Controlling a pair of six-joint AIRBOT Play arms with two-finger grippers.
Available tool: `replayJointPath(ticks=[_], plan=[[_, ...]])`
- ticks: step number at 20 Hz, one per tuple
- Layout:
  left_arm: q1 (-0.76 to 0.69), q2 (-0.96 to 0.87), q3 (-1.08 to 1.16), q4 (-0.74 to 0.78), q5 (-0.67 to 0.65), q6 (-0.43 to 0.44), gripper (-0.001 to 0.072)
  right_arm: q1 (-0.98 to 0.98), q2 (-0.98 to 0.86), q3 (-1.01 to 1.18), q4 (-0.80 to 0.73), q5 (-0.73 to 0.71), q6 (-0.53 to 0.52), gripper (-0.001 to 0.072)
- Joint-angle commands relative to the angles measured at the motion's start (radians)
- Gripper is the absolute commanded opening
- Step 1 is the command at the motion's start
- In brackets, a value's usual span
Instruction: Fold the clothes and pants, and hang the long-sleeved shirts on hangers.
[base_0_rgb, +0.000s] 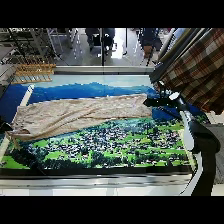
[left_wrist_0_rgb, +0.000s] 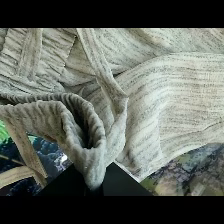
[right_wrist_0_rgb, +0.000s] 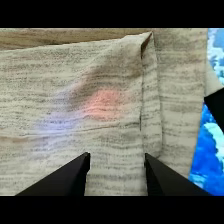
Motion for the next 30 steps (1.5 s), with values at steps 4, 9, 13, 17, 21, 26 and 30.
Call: replayJointPath(ticks=[4,9,13,17,21,26,30], plan=[[0.000,-0.001,0.001,0.001,0.001,0.000,0.0022,0.000,-0.065,0.002,0.094,-0.048,-0.064,0.0397],[0.000,-0.003,0.001,0.000,0.001,0.000,0.0022,0.002,-0.074,0.036,0.148,-0.066,-0.084,0.0267],[0.000,-0.003,0.001,0.000,0.000,0.000,0.0022,0.002,-0.074,0.060,0.178,-0.061,-0.077,0.0044],[0.000,0.000,0.001,0.000,-0.019,0.000,0.0022,0.002,-0.057,0.060,0.230,-0.022,-0.077,0.0014],[0.005,0.029,0.001,-0.001,-0.060,0.001,0.0022,0.001,0.006,0.090,0.268,0.049,-0.060,0.0013],[0.008,0.043,0.002,0.000,-0.060,0.001,0.0022,-0.010,0.010,0.115,0.075,0.122,0.209,0.0328],[0.008,0.043,0.002,0.000,-0.059,0.001,0.0022,-0.007,-0.020,0.113,0.020,0.196,0.130,0.0289]])
